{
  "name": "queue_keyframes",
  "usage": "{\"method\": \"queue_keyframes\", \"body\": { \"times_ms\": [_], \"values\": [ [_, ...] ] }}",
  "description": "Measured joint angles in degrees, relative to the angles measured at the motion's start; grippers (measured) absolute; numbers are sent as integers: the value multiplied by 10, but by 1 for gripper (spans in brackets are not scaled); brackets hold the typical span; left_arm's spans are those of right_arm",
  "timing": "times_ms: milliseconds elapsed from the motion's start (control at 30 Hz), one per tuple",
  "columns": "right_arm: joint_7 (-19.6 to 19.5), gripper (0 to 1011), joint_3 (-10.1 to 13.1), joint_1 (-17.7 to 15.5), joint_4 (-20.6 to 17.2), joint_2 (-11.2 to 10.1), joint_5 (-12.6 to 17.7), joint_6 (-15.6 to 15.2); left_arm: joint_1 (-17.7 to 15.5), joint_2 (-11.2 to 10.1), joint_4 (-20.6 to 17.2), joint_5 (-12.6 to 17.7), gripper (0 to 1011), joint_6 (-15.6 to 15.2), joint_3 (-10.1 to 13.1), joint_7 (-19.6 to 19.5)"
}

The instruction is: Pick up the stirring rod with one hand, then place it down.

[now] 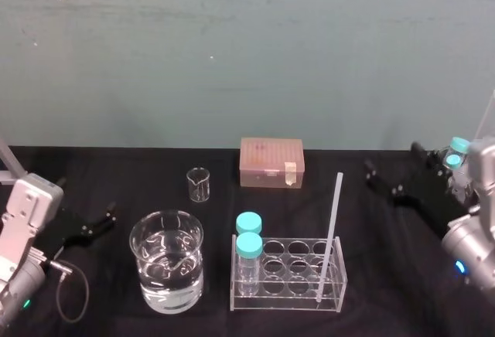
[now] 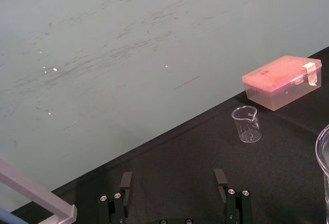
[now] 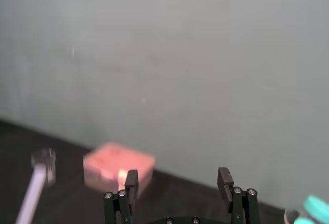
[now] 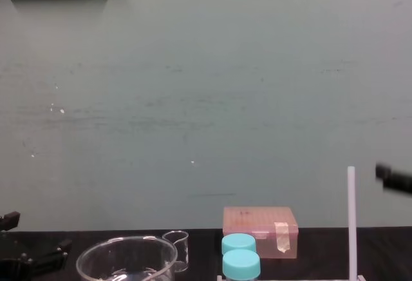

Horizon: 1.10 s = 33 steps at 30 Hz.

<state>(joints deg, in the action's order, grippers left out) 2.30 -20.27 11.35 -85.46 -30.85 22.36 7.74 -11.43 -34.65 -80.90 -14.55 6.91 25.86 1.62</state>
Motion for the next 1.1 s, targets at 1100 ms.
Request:
{"method": "queue_keyframes", "body": {
  "times_ms": [1100],
  "values": [
    [352, 1003, 25, 24, -48, -127, 338, -283, 0, 0, 0, 0, 1005, 0, 0, 0]
  ]
}}
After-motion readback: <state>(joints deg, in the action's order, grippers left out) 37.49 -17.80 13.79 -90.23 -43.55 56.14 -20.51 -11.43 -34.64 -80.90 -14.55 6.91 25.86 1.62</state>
